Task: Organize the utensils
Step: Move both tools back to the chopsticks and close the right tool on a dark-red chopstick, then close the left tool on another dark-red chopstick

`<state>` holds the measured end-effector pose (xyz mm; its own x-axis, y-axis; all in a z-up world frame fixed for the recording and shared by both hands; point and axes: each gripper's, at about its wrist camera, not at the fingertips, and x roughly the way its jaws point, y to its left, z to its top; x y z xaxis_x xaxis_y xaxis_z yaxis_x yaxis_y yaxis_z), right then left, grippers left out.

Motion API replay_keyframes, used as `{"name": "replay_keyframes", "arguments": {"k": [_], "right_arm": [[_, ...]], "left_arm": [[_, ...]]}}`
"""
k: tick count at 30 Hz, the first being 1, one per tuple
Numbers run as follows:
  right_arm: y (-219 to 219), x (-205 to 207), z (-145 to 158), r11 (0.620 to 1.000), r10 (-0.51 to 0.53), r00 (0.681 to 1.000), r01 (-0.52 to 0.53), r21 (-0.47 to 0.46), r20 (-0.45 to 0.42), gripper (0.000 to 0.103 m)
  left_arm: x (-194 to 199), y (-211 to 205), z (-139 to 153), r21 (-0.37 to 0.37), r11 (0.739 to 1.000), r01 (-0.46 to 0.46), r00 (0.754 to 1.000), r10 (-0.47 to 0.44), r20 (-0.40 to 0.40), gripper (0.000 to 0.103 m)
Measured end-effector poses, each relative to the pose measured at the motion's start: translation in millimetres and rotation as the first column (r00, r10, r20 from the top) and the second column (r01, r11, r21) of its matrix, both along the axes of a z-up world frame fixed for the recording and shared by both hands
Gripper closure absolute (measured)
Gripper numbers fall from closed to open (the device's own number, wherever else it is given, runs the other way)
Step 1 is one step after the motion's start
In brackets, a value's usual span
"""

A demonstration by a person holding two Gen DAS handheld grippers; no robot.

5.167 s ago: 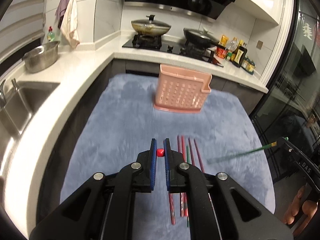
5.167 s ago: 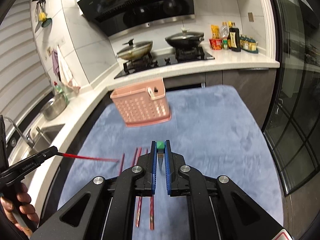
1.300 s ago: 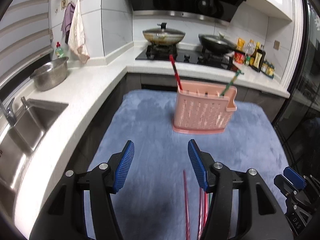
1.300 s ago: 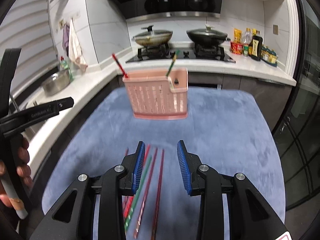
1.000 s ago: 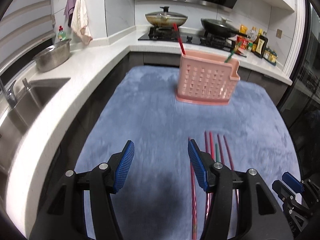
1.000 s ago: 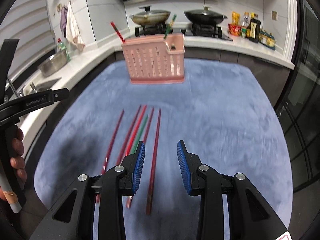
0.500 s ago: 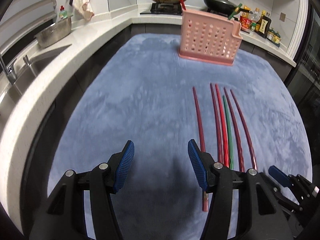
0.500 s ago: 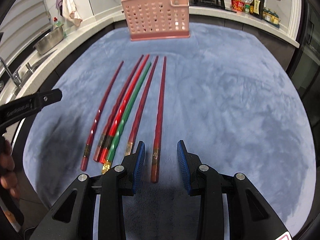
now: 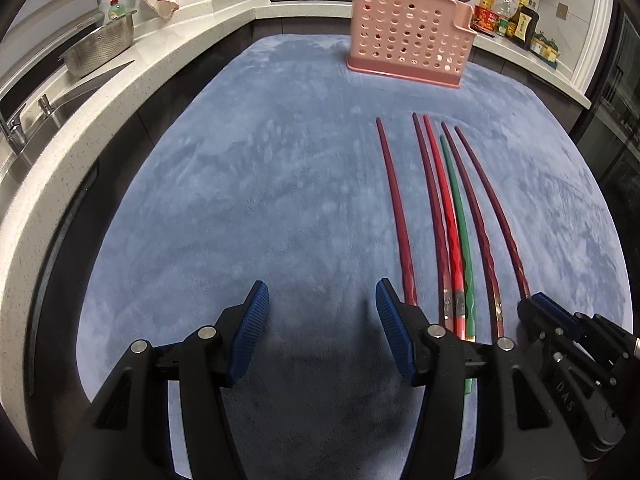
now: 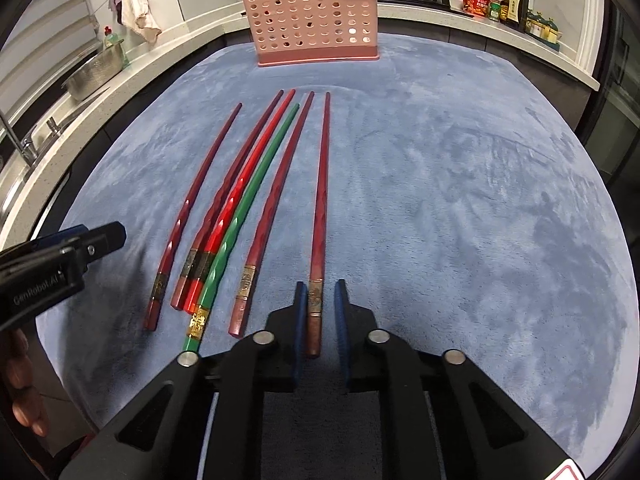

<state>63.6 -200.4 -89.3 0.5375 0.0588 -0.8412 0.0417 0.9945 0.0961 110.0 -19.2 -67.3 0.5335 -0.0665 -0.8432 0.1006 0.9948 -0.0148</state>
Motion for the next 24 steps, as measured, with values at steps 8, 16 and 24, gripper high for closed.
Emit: {"name": "replay_keyframes", "arguments": {"k": [8, 16, 24], "right_arm": [[-7, -7, 0, 1.000, -0.015, 1.000, 0.015, 0.018, 0.002, 0.096], [-9, -12, 0, 1.000, -0.016, 1.000, 0.016, 0.026, -0.002, 0.096], [-9, -15, -1, 0.999, -0.019, 1.000, 0.019, 0.033, -0.002, 0.096]], "left_arm": [[-4, -5, -1, -0.005, 1.000, 0.015, 1.000, -0.015, -0.009, 0.050], [-6, -12, -4, -0.022, 0.999, 0.030, 0.999, -0.030, -0.028, 0.050], [-7, -19, -8, -0.030, 0.999, 0.043, 0.998, -0.045, -0.047, 0.049]]}}
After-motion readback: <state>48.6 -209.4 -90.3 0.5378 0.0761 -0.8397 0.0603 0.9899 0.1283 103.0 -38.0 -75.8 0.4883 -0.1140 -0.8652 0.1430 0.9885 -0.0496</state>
